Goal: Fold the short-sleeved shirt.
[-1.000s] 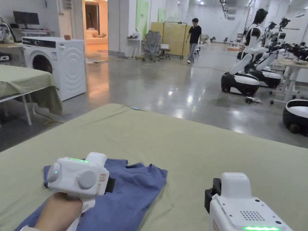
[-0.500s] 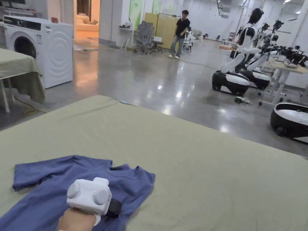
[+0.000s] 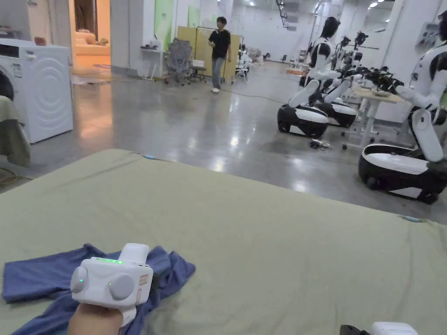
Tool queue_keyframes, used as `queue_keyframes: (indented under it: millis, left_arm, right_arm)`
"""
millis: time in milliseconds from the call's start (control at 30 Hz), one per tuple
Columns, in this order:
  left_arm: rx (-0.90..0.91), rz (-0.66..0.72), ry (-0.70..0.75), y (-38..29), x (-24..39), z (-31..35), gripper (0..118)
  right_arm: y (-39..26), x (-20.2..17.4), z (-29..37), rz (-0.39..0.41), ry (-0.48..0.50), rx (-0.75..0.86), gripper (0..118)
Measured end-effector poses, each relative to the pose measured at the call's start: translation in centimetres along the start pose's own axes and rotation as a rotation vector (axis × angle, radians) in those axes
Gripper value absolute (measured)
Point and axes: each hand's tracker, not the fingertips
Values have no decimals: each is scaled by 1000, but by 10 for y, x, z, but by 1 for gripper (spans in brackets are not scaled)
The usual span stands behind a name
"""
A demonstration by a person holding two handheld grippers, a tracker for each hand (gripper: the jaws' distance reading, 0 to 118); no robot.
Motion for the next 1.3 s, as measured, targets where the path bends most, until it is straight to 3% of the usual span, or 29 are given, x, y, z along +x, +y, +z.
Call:
queue_keyframes:
  millis: [233,400,500,667,767,800,833,867,900,933,1000,1133,1233,1300]
  left_arm:
    - [151,-186,-316,30,181,27,2]
    - [127,-265,-557,28,312,49,2]
    - [42,-391,-537,-5,380,27,2]
    - [-179,-426,-449,-81,437,-38,2]
    - [-207,-422,-417,-104,437,-50,5]
    - [-186,-390,-416,-105,434,-45,9]
    - [-148,-350,-432,-104,430,-38,21]
    - [-114,-341,-458,-99,422,-30,70]
    - [-63,-356,-456,-98,417,-15,106]
    - [-6,-367,-446,-100,410,2,118]
    - [175,-344,-489,-97,378,52,116]
    - [334,-315,-435,-98,302,138,117]
    - [413,-330,-277,-102,241,183,116]
    - [386,-331,-203,-103,199,198,103]
  right_arm:
    - [-9,64,38,-48,-135,9,8]
    - [-18,112,63,-71,-229,17,8]
    - [-30,140,73,-96,-277,5,8]
    - [-53,171,81,-132,-314,-17,8]
    - [-59,181,83,-142,-313,-27,8]
    - [-60,183,84,-141,-307,-27,8]
    - [-60,182,84,-135,-300,-22,8]
    - [-60,182,84,-128,-292,-15,8]
    - [-58,181,83,-125,-283,-7,8]
    - [-56,178,83,-125,-276,2,8]
    - [-52,169,78,-126,-255,32,8]
    - [-49,143,63,-141,-180,97,8]
    - [-49,120,51,-135,-132,130,8]
    - [-47,105,44,-143,-104,122,8]
